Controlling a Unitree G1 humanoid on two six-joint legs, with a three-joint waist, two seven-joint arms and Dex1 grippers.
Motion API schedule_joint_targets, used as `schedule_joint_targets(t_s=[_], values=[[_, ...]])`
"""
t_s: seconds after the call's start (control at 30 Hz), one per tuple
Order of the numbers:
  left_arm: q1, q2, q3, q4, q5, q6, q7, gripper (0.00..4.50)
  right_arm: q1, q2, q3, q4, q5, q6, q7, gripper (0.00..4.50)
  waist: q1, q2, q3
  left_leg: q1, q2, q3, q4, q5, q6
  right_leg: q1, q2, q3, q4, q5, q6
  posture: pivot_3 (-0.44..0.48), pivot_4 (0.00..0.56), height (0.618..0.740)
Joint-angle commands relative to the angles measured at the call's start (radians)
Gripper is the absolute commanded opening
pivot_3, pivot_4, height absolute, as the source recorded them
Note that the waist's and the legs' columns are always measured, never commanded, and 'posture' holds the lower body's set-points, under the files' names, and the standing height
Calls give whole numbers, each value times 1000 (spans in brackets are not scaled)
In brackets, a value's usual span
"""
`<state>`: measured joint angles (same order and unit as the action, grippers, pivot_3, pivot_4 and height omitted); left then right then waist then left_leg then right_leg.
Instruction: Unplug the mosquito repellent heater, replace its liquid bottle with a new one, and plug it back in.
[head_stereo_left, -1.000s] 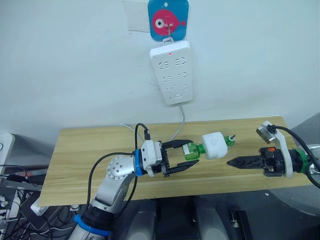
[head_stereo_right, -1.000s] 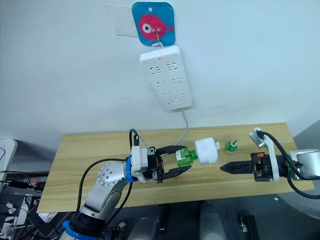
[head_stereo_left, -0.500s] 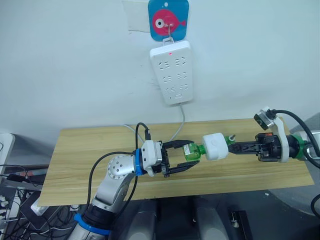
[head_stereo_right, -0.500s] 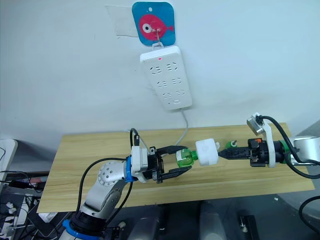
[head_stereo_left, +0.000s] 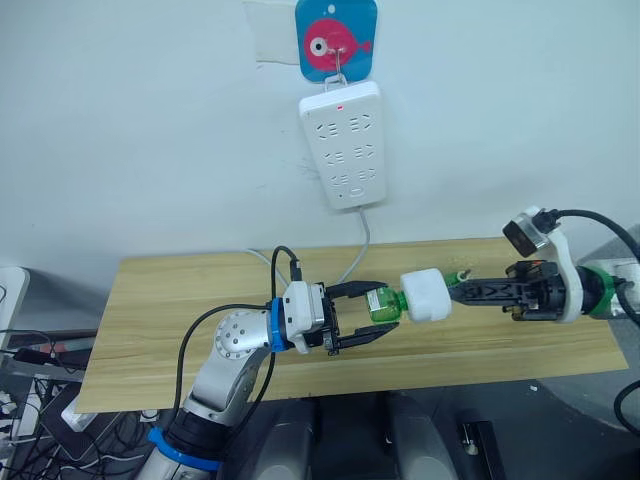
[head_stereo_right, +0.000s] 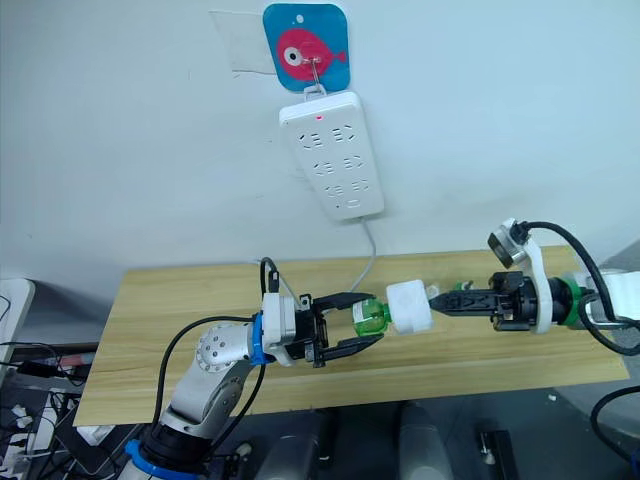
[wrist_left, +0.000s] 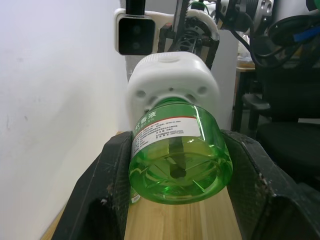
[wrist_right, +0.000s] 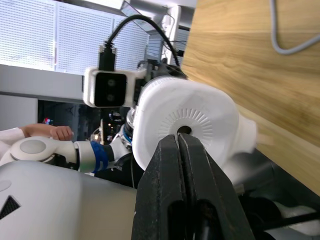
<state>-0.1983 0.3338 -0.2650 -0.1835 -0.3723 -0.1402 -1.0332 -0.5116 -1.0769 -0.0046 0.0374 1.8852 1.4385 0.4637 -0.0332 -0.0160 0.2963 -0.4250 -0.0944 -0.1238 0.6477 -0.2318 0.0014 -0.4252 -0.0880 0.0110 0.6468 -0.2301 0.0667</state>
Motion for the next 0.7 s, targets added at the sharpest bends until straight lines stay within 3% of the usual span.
schedule_joint_targets(t_s=[0.03,0.53,0.7], values=[[-1,-8,2,-35,-16,-14,-1,2251,6,0,17,-55,79,-22,-23,50,0,0,0,0,0,0,0,0,0,0,0,0,0,0,0,-91,291,740],[5,-10,12,-36,-13,-17,-2,2251,16,-36,9,-37,58,-19,-12,50,0,0,0,0,0,0,0,0,0,0,0,0,0,0,0,-84,288,740],[5,-13,12,-35,-13,-16,-2,2251,23,-29,-2,4,-36,0,24,50,1,0,0,0,0,0,0,0,0,0,0,0,0,0,0,-86,289,740]])
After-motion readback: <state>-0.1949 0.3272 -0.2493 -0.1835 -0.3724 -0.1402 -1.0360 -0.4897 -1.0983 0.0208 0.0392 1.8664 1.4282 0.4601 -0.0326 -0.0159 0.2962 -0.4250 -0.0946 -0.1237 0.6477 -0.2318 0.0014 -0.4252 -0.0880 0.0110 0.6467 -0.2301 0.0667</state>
